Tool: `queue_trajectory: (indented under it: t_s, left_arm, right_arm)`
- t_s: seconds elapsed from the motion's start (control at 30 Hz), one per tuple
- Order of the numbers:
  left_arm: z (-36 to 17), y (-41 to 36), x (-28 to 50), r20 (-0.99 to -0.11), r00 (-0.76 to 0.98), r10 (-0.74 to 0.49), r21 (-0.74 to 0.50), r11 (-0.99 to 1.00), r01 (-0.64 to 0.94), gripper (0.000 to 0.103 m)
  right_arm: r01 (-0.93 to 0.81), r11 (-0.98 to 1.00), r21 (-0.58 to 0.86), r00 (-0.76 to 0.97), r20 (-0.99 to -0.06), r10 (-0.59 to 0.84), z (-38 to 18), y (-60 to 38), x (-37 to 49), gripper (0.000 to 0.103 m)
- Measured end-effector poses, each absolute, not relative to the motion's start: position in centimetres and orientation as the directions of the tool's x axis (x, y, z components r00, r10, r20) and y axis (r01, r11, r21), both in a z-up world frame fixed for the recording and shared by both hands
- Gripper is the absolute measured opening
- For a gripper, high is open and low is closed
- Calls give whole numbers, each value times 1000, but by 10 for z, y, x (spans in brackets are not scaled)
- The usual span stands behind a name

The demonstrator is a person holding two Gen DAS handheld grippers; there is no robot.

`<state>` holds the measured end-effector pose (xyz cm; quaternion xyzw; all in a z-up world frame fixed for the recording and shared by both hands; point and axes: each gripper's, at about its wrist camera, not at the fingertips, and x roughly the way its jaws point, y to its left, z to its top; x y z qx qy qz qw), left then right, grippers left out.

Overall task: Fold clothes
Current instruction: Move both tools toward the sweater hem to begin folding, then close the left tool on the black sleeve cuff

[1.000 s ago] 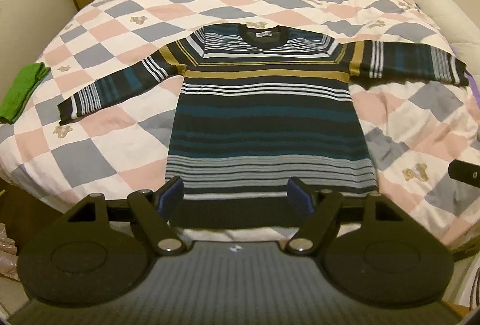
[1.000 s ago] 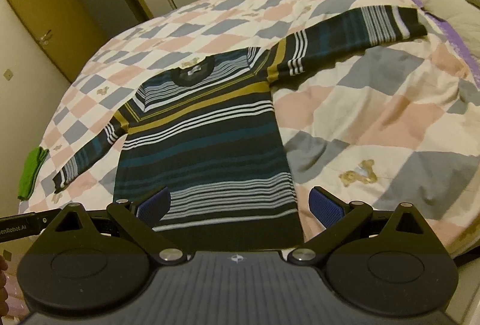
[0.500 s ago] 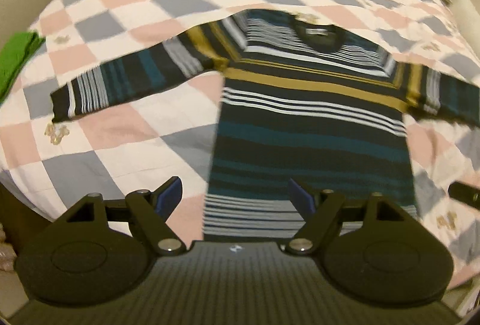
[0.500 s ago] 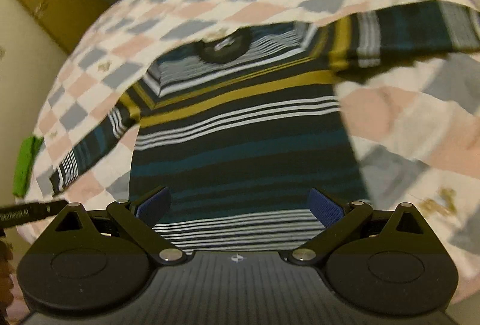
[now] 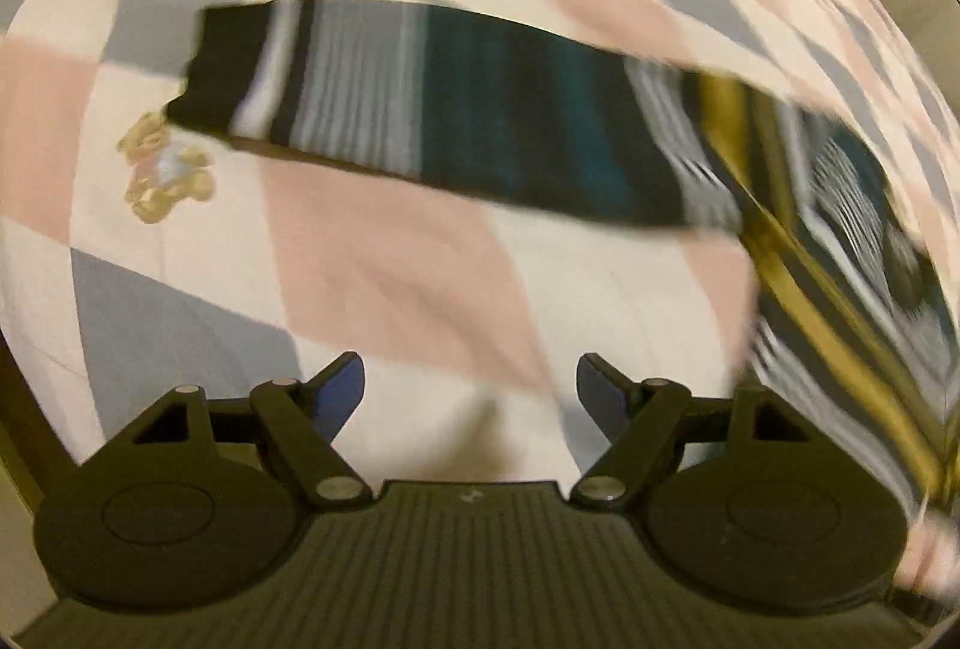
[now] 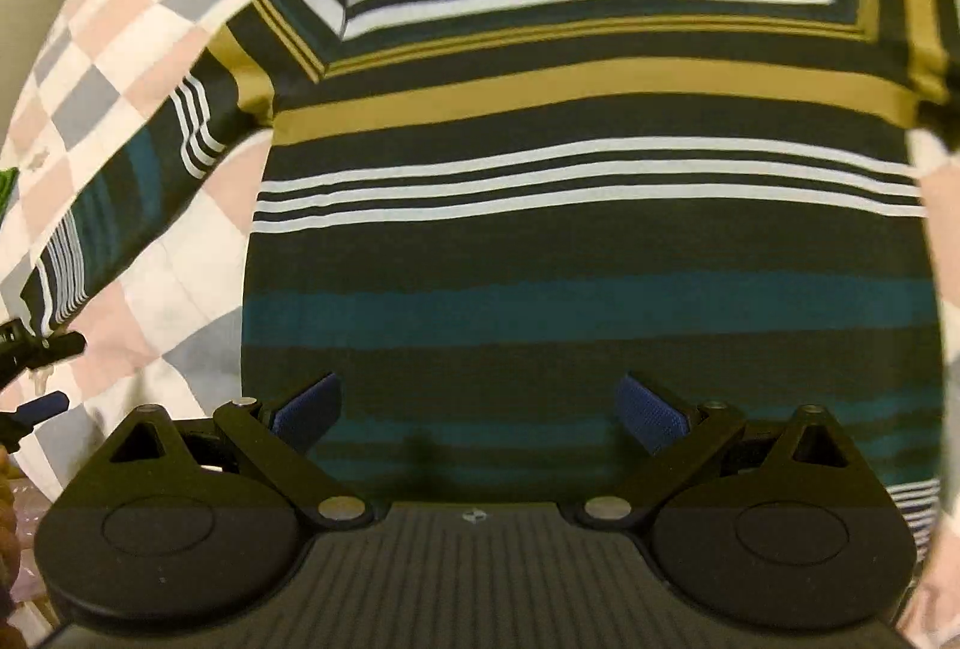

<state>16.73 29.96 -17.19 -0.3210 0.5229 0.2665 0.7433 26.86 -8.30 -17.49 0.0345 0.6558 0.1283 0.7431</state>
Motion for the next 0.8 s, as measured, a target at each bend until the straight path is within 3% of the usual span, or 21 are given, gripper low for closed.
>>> queue_trajectory:
  t_s: [0.3, 0.57, 0.8]
  left_arm:
    - [-217, 389, 161, -912, 390, 127, -326, 354, -877, 65]
    - [-233, 413, 163, -872, 453, 185, -401, 259, -879, 65]
    - [-230, 410, 175, -866, 446, 227, -376, 292, -879, 66]
  right_arm:
    - [-145, 968, 204, 105, -970, 220, -198, -61, 306, 101]
    - [-70, 956, 285, 191, -937, 293, -199, -73, 334, 101]
    - [-98, 970, 224, 241, -940, 241, -220, -72, 355, 101]
